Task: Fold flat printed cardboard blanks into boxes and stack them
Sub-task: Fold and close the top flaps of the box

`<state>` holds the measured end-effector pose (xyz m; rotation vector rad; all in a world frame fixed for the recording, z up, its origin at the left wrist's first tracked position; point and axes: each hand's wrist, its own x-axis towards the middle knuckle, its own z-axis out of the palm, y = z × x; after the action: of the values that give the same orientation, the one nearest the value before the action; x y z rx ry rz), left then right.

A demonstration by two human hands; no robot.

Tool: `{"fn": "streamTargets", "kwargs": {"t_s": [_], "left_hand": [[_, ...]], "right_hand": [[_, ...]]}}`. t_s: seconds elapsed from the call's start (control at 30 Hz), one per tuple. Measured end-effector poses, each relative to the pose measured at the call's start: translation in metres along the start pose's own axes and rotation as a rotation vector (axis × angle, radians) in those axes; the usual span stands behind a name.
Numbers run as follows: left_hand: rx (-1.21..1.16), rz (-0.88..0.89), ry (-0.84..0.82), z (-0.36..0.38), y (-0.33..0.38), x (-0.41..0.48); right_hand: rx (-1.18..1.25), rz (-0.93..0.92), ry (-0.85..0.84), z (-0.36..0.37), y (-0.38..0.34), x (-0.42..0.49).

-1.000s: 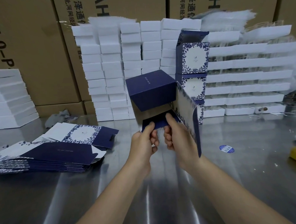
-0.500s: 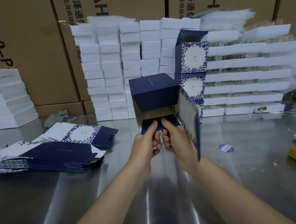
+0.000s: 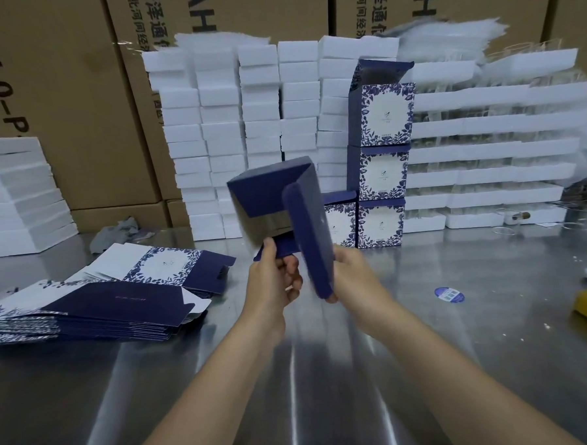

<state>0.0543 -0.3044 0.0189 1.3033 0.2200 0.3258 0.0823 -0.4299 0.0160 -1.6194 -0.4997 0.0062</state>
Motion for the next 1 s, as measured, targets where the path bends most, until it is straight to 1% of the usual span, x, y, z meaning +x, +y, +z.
{"fn": "streamTargets", "kwargs": {"t_s": [0.07,0.1,0.2,0.23,0.3,0.37,0.4,0.47,0.5,0.53,0.6,0.67,0.77,0.8,0.83,0.9,0.97,1.0], "left_hand": [[0.056,-0.002,0.045,-0.007,0.005,0.004],[0.102,0.007,0.066,-0.011,0.008,0.007],[0.325,0.084,0.094,-0.022,0.014,0.013],[0.393,0.108,0.099,-0.025,0.015,0.014],[0.496,0.158,0.112,-0.030,0.015,0.015],[0.603,0.229,0.129,-0.033,0.014,0.014],[0.659,0.283,0.134,-0.033,0.014,0.014],[0.704,0.420,0.156,-0.035,0.013,0.015],[0.675,0.485,0.167,-0.035,0.012,0.015],[0.601,0.531,0.171,-0.035,0.014,0.014],[0.397,0.547,0.162,-0.032,0.017,0.012],[0.274,0.552,0.158,-0.030,0.020,0.010],[0.288,0.616,0.151,-0.029,0.019,0.008],[0.312,0.613,0.124,-0.029,0.017,0.010],[0.356,0.601,0.097,-0.030,0.014,0.013],[0.526,0.581,0.077,-0.033,0.007,0.018],[0.678,0.546,0.082,-0.035,0.000,0.022],[0.713,0.536,0.087,-0.036,-0.004,0.025]], "right_hand": [[-0.143,0.020,-0.009,-0.006,0.003,0.001],[-0.252,0.021,0.015,-0.010,0.006,0.003],[-0.633,-0.062,0.215,-0.024,0.016,0.007],[-0.680,-0.116,0.271,-0.028,0.019,0.007],[-0.585,-0.192,0.340,-0.037,0.027,0.012],[-0.432,-0.190,0.338,-0.040,0.034,0.015],[-0.425,-0.205,0.340,-0.039,0.033,0.015],[-0.544,-0.345,0.360,-0.036,0.028,0.016],[-0.575,-0.433,0.357,-0.034,0.026,0.017],[-0.564,-0.484,0.346,-0.031,0.023,0.017],[-0.473,-0.513,0.339,-0.029,0.017,0.015],[-0.376,-0.513,0.371,-0.025,0.013,0.012],[-0.255,-0.450,0.408,-0.022,0.006,0.008],[-0.262,-0.424,0.398,-0.021,0.006,0.007],[-0.313,-0.398,0.379,-0.022,0.008,0.007],[-0.459,-0.315,0.314,-0.025,0.016,0.009],[-0.511,-0.238,0.281,-0.026,0.024,0.011],[-0.523,-0.234,0.286,-0.026,0.027,0.012]]}}
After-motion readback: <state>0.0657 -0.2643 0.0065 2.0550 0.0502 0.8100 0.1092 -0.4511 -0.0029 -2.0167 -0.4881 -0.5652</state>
